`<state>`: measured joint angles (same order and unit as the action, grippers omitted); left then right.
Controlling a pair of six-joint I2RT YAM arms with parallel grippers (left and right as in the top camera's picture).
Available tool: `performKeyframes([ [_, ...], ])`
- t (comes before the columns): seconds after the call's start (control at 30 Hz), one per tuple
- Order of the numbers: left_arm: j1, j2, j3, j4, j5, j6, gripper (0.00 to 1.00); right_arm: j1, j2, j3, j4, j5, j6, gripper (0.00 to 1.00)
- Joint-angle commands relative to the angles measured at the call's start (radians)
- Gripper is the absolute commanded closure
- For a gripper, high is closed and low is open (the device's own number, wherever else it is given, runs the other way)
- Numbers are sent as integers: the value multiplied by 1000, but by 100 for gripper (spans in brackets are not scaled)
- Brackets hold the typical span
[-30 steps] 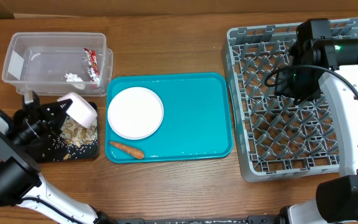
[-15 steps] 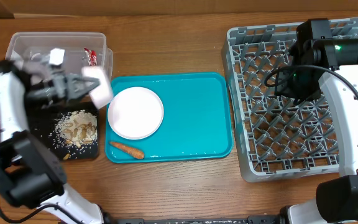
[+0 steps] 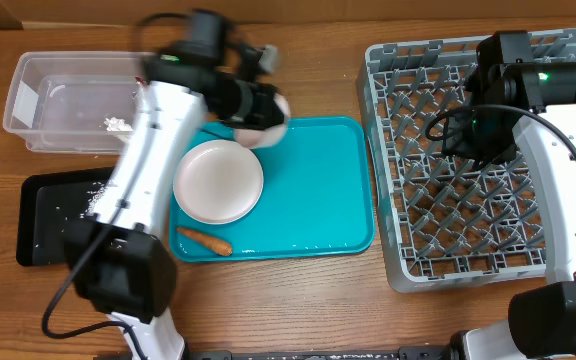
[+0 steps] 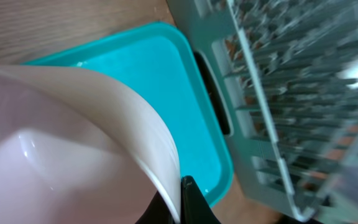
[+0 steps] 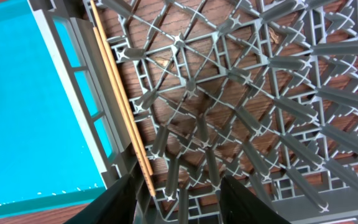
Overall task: Sort waste into correct bins and load items into the dishwasher
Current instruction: 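Carry the empty bowl back and set it on the teal tray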
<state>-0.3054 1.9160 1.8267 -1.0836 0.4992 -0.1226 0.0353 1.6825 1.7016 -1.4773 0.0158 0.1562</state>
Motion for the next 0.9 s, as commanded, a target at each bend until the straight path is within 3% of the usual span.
performKeyframes([
  [0.0, -122, 42, 22, 4, -314, -123, 96, 3, 2, 6, 4, 8, -2, 53],
  [0.23, -275, 193, 22, 4, -348, -177, 96, 3, 2, 6, 3, 5, 0, 54],
  [0.5, -301, 277, 22, 13, -349, -196, 94, 3, 2, 6, 1, -10, 1, 53],
  [0.57, -298, 274, 22, 10, -340, -196, 89, 3, 2, 6, 1, -10, 1, 53],
  [0.73, -280, 250, 64, -52, -299, -192, 63, 3, 2, 6, 9, -10, 1, 53],
  [0.87, -240, 212, 161, -157, -306, -192, 57, 3, 2, 8, 44, -11, 1, 53],
])
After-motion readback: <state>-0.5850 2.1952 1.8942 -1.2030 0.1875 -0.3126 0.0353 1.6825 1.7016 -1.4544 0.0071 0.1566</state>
